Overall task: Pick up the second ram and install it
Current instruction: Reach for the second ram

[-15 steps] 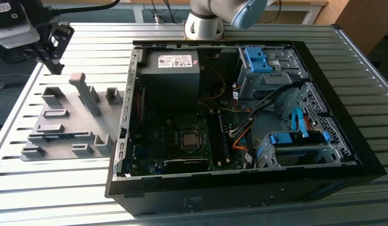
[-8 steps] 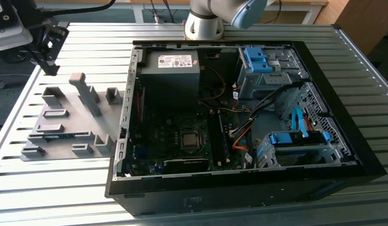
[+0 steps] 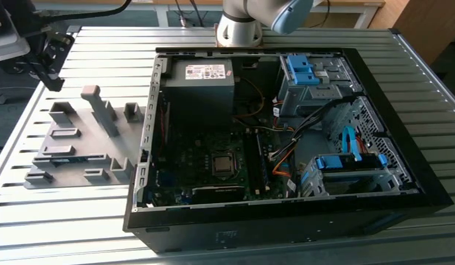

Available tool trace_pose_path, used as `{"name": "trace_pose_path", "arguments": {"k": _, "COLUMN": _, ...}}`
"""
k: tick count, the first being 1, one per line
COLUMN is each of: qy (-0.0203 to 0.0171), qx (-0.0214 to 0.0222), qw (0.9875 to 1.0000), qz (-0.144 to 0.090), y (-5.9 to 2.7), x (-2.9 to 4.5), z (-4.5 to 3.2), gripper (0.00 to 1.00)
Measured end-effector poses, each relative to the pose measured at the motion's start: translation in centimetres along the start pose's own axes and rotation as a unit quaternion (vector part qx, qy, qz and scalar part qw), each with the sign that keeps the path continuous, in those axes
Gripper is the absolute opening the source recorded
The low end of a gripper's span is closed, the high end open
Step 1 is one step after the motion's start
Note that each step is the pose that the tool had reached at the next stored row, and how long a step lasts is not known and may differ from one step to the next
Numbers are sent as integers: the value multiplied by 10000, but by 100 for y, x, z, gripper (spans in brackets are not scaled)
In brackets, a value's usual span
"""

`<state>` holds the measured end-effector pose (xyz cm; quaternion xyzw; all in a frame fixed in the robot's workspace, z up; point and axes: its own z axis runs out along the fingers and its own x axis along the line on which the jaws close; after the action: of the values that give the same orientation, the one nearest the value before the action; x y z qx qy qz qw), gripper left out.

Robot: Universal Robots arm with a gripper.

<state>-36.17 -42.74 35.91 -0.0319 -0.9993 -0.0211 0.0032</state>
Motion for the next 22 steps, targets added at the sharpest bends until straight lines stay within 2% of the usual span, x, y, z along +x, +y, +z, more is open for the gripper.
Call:
{"name": "trace_pose_path", "arguments": {"k": 6, "qy": 17, "qx": 2, "qw": 10000, "qz": -30, "y": -60, "x": 46, "z": 10, "gripper": 11}}
{"name": "trace_pose_path", "arguments": {"k": 15, "qy": 21, "qx": 2, "qw": 10000, "qz": -31, "y": -107, "x": 191, "z": 21, "gripper": 11}}
{"name": "trace_pose_path", "arguments": {"k": 22, "qy": 25, "qx": 2, "qw": 10000, "qz": -33, "y": -180, "x": 287, "z": 29, "gripper": 11}}
